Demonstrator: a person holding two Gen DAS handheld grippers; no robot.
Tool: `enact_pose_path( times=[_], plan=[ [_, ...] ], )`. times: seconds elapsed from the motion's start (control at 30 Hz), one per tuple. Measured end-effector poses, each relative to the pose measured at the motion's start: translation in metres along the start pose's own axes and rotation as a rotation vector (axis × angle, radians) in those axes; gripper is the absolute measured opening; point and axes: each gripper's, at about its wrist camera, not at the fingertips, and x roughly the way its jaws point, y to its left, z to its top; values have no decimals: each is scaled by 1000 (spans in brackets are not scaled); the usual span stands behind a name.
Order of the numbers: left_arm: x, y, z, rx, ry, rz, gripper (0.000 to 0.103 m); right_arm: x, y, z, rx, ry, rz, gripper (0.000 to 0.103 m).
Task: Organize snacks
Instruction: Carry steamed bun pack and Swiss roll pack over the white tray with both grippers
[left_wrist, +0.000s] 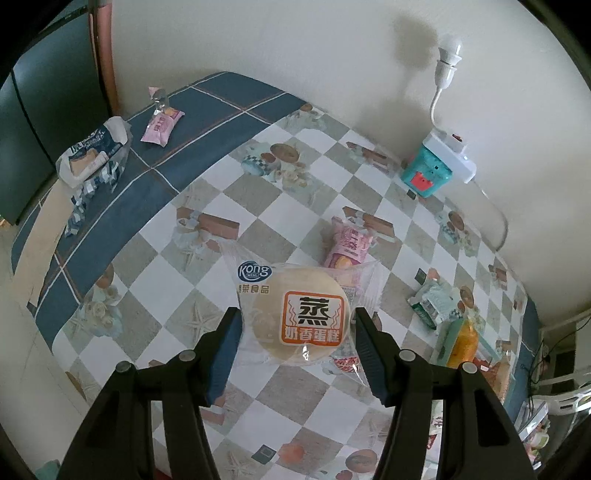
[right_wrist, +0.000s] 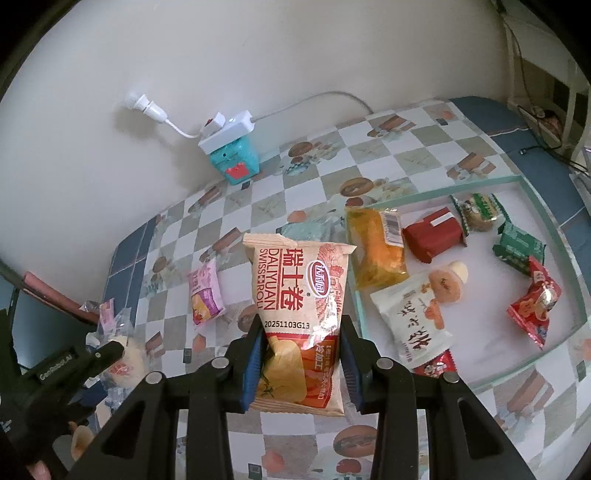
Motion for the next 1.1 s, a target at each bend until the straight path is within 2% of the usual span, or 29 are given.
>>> enact_pose_path(
  times=[0.3,0.4,0.83,1.1],
  plan=[
    [-2,-22,-10,40,-1,0,62,8,-35,9,73,47,-21,40],
    [-3,-35,-16,67,0,-2,62,5,-54,15,115,39,-34,40],
    [-6,-107,-55,255,27,-50,62,-19,-144,33,316,-18,-134,40],
    [-3,-152,-88,380,56,-93,62,-33,-187,36,407,-41,-163,40]
  ],
)
